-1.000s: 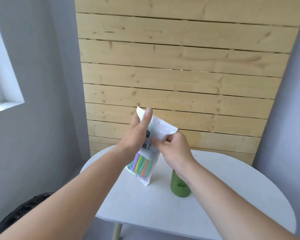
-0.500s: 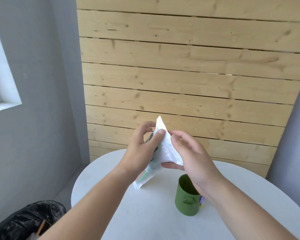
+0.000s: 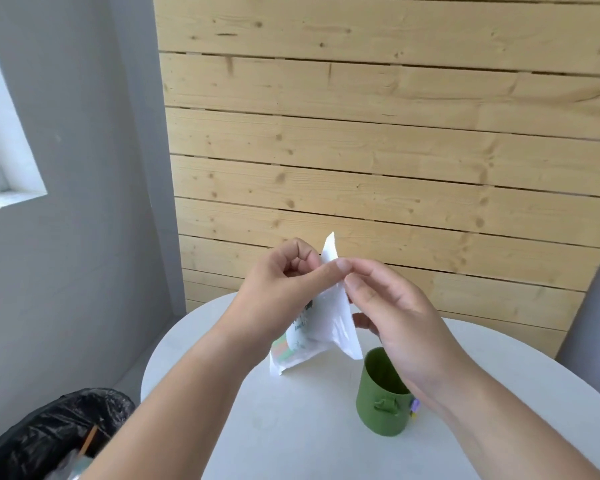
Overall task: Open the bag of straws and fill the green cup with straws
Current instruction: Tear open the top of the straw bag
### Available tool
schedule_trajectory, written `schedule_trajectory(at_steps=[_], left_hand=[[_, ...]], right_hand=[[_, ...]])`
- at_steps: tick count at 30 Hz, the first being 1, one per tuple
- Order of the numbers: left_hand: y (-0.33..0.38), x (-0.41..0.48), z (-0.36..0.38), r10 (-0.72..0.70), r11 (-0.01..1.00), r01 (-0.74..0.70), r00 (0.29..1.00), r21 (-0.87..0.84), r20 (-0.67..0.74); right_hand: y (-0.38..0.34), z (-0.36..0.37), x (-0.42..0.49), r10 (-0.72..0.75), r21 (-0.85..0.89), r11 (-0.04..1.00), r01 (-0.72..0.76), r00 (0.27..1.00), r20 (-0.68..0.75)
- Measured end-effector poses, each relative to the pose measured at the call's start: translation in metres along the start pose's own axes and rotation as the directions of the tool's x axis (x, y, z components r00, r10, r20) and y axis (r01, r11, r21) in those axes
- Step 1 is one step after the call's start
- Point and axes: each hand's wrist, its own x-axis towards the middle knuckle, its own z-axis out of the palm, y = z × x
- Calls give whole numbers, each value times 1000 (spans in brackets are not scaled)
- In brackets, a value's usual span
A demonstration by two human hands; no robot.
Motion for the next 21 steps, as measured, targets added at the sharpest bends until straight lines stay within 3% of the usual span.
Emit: schedule_trajectory(at_steps=[11,21], left_hand=[[0,-3,-15,-2,1000,2,999,4,45],[-2,-6,-15,-23,998,18,997,61,80]], right_hand=[[4,9,0,-23,67,998,20,999,38],[11,14,2,-89,-33,996,87,993,-73]])
